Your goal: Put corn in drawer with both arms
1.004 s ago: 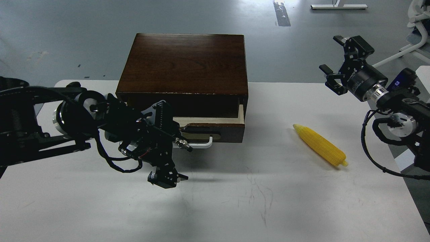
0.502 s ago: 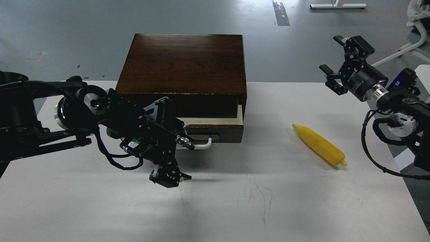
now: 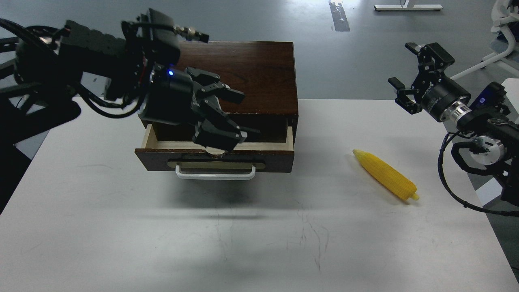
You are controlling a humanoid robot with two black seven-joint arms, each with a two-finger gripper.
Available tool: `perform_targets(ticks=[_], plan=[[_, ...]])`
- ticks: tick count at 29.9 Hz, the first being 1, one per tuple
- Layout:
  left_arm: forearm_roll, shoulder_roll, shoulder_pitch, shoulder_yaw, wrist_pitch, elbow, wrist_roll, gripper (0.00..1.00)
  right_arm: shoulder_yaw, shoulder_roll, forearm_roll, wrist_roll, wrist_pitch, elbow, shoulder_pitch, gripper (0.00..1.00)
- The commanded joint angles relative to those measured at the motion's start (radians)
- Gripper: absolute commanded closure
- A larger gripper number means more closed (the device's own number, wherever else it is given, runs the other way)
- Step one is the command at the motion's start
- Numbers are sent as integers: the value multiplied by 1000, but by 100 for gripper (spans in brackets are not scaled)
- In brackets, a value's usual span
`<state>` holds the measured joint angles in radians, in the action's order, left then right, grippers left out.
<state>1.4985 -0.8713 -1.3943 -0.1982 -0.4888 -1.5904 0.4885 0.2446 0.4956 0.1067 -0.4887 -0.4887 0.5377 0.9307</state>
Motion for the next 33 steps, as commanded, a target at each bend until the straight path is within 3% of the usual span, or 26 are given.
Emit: perform_targets(ticks=[1, 9, 17, 27, 33], plan=[[-286, -73, 6, -29, 0, 55, 0, 1, 2, 0, -1, 0, 0, -1, 0, 0], [-1002, -156, 159, -27, 0, 269, 0, 1, 24, 26, -7, 0, 0, 5, -1, 0], [-1431, -176, 371, -29, 0, 384, 0, 1, 1, 31, -6, 0, 0, 8, -1, 0], [-1584, -103, 535, -33, 0, 543, 0, 1, -111, 167, 62, 0, 0, 140, 34, 0], [-1584, -69, 554, -98, 0, 543, 0, 1, -113, 277, 470, 0, 0, 228, 114, 0]])
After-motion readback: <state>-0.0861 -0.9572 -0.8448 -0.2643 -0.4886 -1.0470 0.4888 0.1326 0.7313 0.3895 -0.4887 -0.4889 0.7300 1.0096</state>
